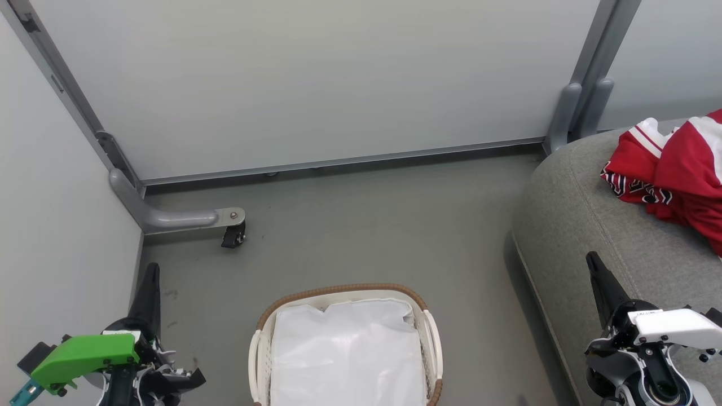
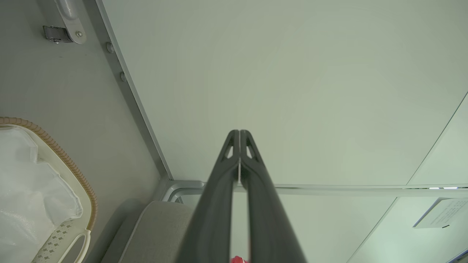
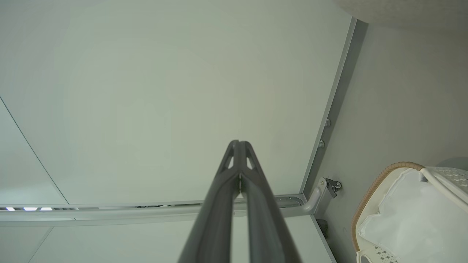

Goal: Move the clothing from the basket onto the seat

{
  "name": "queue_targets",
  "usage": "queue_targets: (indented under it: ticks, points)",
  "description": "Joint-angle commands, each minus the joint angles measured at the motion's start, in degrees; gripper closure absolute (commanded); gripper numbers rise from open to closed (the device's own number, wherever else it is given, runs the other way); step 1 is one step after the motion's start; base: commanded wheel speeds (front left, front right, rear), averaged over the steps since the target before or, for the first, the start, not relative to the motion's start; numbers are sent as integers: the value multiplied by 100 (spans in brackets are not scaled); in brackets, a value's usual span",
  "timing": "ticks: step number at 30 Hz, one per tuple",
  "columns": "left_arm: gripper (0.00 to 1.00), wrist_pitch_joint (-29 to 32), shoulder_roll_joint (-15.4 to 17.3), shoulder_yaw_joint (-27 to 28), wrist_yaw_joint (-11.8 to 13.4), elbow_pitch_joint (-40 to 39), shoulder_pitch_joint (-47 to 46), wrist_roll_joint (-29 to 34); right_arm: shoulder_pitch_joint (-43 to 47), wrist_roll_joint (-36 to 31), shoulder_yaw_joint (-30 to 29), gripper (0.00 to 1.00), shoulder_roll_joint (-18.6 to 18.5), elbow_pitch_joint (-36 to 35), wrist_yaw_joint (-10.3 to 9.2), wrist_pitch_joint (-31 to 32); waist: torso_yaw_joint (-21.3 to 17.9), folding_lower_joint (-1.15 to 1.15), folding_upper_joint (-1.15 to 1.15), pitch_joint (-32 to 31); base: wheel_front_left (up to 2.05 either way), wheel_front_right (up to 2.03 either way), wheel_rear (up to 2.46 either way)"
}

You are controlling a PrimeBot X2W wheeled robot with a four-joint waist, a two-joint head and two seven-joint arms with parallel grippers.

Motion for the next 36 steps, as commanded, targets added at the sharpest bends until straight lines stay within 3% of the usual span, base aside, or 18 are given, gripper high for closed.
queue_targets:
  ticks: [1, 36]
  points:
    - [100, 22, 38, 11, -33, -11, -54, -23, -8, 20, -12, 100, -34, -24, -4, 17, 0, 0, 0, 0, 0, 0, 0]
    - [100, 19, 38, 8, -33, -12, -54, -26, -8, 20, -11, 100, -34, -23, -4, 16, 0, 0, 0, 0, 0, 0, 0]
